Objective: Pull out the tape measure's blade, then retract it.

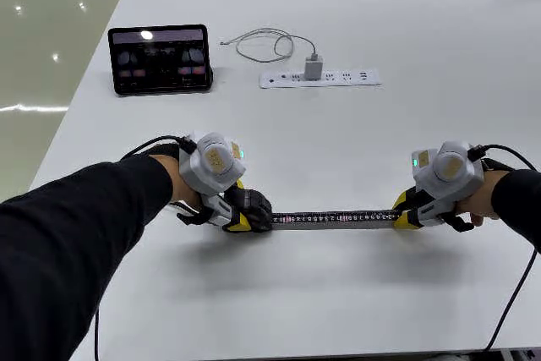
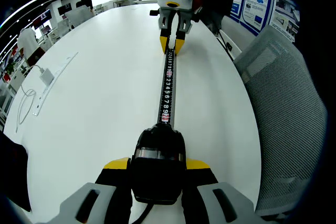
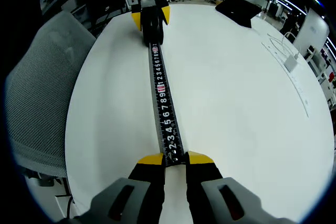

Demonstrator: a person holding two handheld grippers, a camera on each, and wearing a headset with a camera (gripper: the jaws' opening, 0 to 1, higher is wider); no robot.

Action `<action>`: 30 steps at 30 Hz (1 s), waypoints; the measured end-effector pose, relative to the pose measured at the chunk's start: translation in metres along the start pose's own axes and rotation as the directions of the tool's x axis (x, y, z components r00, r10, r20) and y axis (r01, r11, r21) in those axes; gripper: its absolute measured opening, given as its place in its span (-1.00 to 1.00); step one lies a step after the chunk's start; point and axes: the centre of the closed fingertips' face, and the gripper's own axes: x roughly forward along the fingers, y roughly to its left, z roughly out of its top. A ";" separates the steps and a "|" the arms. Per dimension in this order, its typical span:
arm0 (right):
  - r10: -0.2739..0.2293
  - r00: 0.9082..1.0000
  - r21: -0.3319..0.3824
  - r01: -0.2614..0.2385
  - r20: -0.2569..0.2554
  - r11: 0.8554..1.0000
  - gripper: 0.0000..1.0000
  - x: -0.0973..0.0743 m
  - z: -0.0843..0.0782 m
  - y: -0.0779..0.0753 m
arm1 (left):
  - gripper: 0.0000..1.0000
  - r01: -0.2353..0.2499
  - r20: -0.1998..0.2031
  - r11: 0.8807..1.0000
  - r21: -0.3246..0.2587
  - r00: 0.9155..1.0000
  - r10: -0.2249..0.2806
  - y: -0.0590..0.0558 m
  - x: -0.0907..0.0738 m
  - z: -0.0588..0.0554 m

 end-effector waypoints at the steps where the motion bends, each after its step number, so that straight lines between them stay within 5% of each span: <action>1: 0.000 1.000 -0.001 0.000 -0.001 1.000 -0.81 0.000 0.000 0.000 | -0.36 0.000 0.000 1.000 0.000 1.000 0.000 0.000 0.000 0.000; 30: 0.005 1.000 0.022 -0.005 -0.014 1.000 -0.79 -0.002 -0.005 -0.001 | -0.36 -0.004 0.002 1.000 -0.002 1.000 0.004 0.000 0.000 0.001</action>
